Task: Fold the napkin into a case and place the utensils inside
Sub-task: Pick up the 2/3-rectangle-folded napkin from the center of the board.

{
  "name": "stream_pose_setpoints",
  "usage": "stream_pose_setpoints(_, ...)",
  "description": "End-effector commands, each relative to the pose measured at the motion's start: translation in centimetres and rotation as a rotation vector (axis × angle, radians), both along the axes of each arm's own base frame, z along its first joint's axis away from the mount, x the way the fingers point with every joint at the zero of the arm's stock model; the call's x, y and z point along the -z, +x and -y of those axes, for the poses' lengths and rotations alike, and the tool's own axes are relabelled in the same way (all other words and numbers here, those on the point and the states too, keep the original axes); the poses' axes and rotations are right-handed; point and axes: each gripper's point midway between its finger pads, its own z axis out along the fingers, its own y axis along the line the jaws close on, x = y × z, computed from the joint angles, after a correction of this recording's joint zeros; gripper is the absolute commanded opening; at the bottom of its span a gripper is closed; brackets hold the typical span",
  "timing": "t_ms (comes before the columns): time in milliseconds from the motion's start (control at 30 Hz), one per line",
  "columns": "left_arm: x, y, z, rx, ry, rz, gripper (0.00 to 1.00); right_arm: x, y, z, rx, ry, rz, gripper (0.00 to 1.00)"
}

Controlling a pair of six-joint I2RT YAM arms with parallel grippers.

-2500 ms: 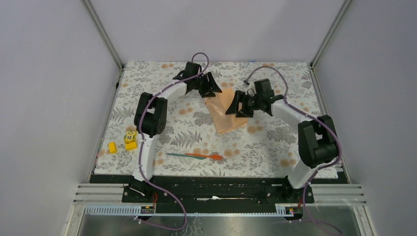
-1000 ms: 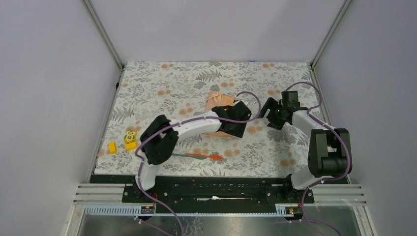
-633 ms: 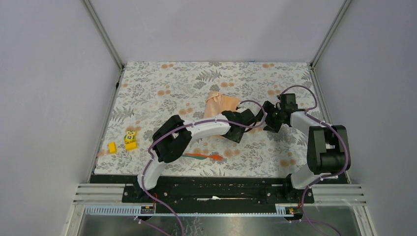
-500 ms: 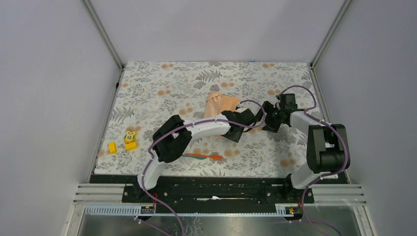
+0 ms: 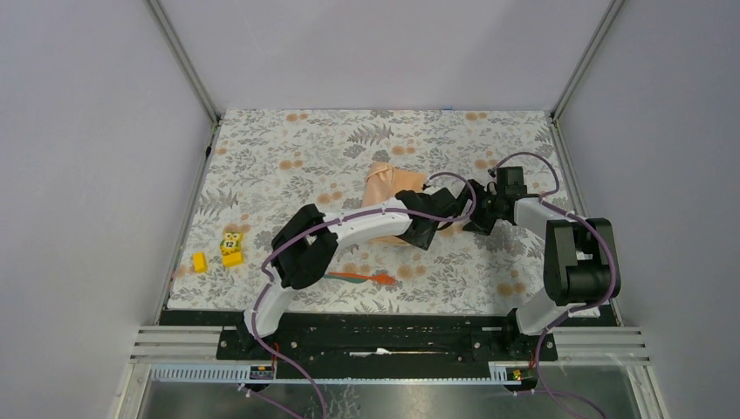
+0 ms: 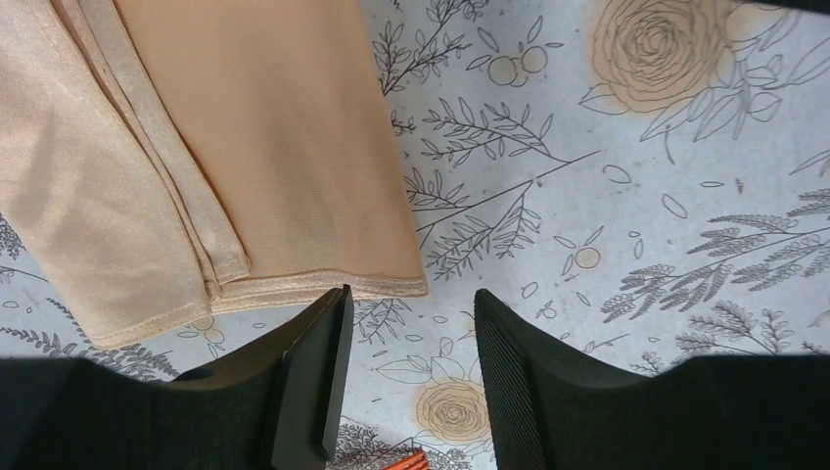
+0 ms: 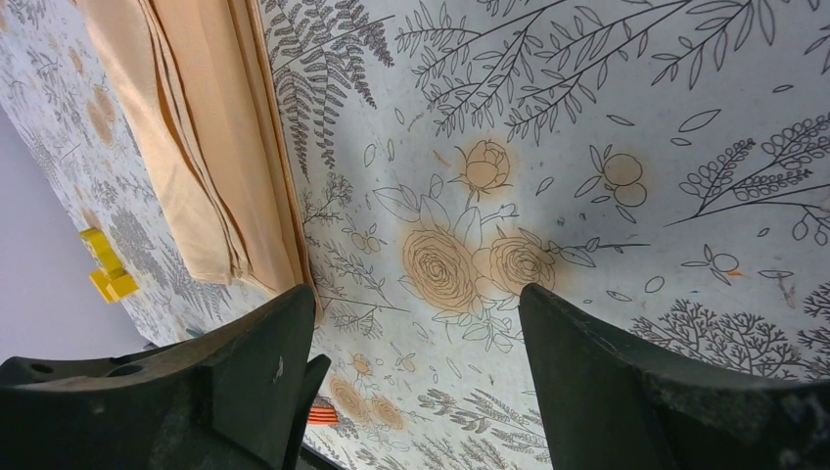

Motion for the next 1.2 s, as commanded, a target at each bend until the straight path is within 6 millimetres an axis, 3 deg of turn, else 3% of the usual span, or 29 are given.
stream_pose_setpoints(0,-3.2,0.8,1.3,0.019,-0.068,0.026,0.53,0.2,-0.1,-0.5,-0.033,0.016,0.006,0.83)
stream_pose_setpoints(167,-1.7,2.0,0.7,0.006,-0.038,0.008,0.41,-0.1,-0.2,-0.6,-0.038,0.018,0.015,0.82)
stream_pose_setpoints(800,3.7,1.1,-0.9,-0.004,-0.012,-0.125,0.38,0.0,-0.3,-2.0,-0.084,0.039,0.011,0.86)
stream_pose_setpoints(1033,5.4,1.5,-2.7,-0.029,0.057,-0.130,0.11,-0.1,0.0,-2.8,-0.092,0.049,0.012,0.87)
stream_pose_setpoints(1100,4.9,1.6,-2.8,-0.024,0.063,-0.129,0.01,-0.2,0.1,-3.7,-0.104,0.087,0.012,0.89)
stream_pose_setpoints(1167,3.6,1.8,-2.6,-0.023,0.030,-0.126,0.00,-0.2,0.2,-4.7,-0.117,0.157,-0.003,0.91)
